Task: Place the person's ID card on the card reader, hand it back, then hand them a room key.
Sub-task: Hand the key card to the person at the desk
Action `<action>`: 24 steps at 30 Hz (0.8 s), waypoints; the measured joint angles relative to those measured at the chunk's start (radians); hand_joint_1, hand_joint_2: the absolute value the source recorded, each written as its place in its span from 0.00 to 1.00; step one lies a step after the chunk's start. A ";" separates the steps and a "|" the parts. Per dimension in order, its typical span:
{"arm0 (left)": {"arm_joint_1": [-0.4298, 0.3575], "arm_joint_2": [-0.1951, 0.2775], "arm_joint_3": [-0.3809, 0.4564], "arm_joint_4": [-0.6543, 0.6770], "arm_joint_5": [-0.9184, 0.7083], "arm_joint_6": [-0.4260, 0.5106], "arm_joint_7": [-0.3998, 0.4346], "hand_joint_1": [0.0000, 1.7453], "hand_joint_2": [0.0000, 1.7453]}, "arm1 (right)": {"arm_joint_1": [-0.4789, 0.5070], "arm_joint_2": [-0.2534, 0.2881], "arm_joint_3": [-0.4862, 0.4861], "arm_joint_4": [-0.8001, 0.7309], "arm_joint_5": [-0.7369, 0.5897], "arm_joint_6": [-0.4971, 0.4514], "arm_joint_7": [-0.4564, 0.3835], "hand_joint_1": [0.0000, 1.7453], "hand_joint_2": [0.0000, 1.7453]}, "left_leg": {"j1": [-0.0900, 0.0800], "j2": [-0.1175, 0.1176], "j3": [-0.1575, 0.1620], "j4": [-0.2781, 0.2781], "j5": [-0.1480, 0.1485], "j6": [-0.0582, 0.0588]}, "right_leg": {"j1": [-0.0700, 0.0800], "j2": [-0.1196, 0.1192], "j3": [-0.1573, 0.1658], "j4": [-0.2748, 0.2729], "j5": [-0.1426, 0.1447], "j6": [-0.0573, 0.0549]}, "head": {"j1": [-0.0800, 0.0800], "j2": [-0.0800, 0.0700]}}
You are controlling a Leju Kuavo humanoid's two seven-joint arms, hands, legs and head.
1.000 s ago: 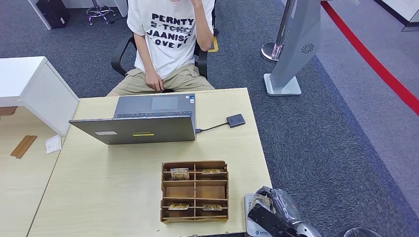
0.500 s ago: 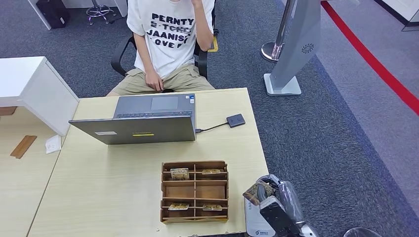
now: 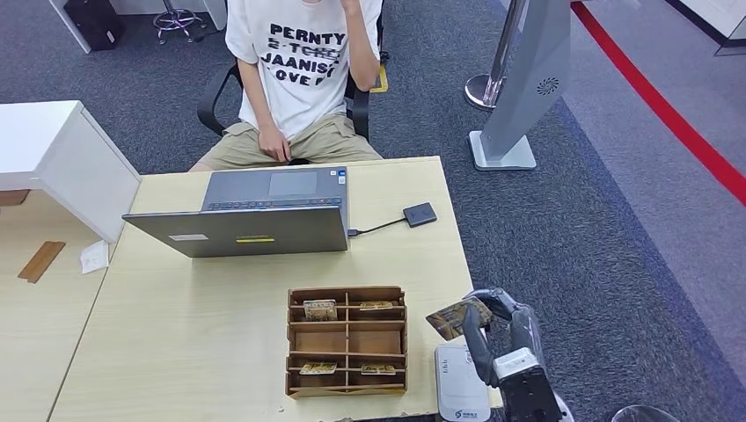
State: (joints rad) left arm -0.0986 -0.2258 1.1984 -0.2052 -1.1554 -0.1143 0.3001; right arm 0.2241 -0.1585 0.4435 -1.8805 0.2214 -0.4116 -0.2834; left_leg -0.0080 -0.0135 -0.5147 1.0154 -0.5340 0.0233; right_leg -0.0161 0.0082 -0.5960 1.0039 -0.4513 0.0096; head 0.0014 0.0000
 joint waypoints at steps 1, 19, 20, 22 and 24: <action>0.000 0.000 0.000 0.000 -0.004 -0.001 -0.001 0.00 0.00 | -0.009 0.002 0.000 -0.004 0.003 0.010 -0.003 1.00 1.00 | 0.000 0.000 0.000 0.000 0.000 0.000 | 0.000 0.000 0.000 0.000 0.000 0.000 | 0.000 0.000; -0.004 0.001 -0.075 0.000 -0.103 -0.039 -0.018 0.00 0.00 | -0.505 0.025 0.097 0.099 0.312 0.093 0.177 1.00 1.00 | 0.000 0.001 0.000 0.000 0.001 0.000 | 0.000 0.001 0.000 0.001 0.001 -0.001 | 0.000 0.000; -0.004 0.001 -0.081 0.000 -0.108 -0.040 -0.018 0.00 0.00 | -0.539 0.032 0.105 0.115 0.335 0.098 0.193 1.00 1.00 | 0.000 0.001 0.000 0.000 0.001 0.000 | 0.000 0.001 0.000 0.001 0.001 -0.001 | 0.000 0.000; -0.005 0.001 -0.091 0.000 -0.116 -0.042 -0.018 0.00 0.00 | -0.603 0.046 0.120 0.145 0.380 0.106 0.222 1.00 1.00 | 0.000 0.000 0.000 0.000 0.001 0.000 | 0.000 0.001 0.000 0.001 0.001 -0.001 | 0.000 0.000; -0.007 0.001 -0.102 0.000 -0.126 -0.045 -0.014 0.00 0.00 | -0.659 0.061 0.137 0.177 0.439 0.107 0.250 1.00 1.00 | 0.000 0.000 0.000 0.000 0.001 0.000 | 0.000 0.001 0.000 0.001 0.001 -0.001 | 0.000 0.000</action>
State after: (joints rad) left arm -0.1057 -0.2251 1.0962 -0.2052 -1.2813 -0.1590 0.2856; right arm -0.4350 -0.0973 0.5807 -1.7032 0.6606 -0.3041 -0.0330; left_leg -0.0077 -0.0131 -0.5145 1.0155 -0.5330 0.0230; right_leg -0.0160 0.0090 -0.5961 1.0049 -0.4504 0.0087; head 0.0013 0.0000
